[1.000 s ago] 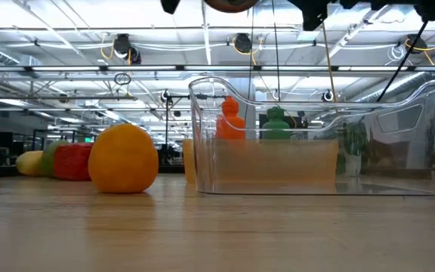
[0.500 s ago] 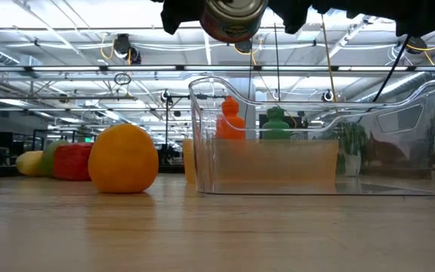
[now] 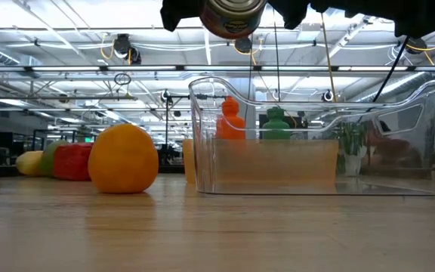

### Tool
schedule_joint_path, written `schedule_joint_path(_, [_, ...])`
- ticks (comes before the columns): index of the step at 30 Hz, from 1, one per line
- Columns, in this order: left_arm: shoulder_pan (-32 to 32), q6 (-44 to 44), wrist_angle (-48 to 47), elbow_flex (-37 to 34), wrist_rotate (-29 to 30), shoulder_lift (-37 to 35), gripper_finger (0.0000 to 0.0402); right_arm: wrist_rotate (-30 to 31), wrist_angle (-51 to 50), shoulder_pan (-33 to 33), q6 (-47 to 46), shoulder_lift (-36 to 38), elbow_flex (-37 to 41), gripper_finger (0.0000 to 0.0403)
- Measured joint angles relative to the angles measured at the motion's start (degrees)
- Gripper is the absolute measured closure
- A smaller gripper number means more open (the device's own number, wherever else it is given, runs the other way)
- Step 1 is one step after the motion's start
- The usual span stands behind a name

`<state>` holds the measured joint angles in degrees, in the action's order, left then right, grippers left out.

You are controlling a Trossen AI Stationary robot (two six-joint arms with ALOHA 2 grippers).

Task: Pick & Place Food Item
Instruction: Put the blue pink tuna can into the orange bin

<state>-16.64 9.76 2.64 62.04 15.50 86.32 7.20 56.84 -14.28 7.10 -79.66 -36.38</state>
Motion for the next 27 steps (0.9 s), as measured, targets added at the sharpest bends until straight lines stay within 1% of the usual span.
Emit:
schedule_joint_path(3, [0.0,-0.1,0.0,0.1,-0.3,-0.1,0.0212,0.4,1.2,0.0,1.5,0.0,0.0,0.0099])
schedule_joint_path(7, [-0.1,-0.2,-0.2,0.1,-0.7,-0.1,0.0212,4.1,1.4,-0.1,4.8,-0.1,0.1,0.0098])
schedule_joint_path(9, [-0.1,-0.2,-0.5,0.2,0.2,-0.1,0.0212,4.9,1.7,-0.3,5.5,-0.1,0.1,0.0098])
schedule_joint_path(12, [-0.1,-0.2,-0.6,0.1,-0.1,-0.1,0.0212,4.8,1.1,-0.6,3.9,-0.1,0.1,0.0098])
schedule_joint_path(17, [0.5,-0.7,-0.1,0.1,-0.4,-0.1,0.0212,4.8,-3.7,-0.6,0.0,0.0,0.1,0.0099])
schedule_joint_path(19, [0.9,-0.7,0.4,0.1,-0.9,-0.1,0.0212,4.8,-4.0,-0.5,-1.2,0.0,0.1,0.0101])
schedule_joint_path(24, [1.3,-0.7,0.5,0.1,-1.2,-0.1,0.0212,4.3,-3.9,-0.5,-2.1,0.0,0.1,0.0129])
schedule_joint_path(27, [1.3,-0.7,0.9,0.1,-1.4,-0.1,0.0212,1.1,-3.9,-0.3,-2.1,0.0,0.1,0.0164])
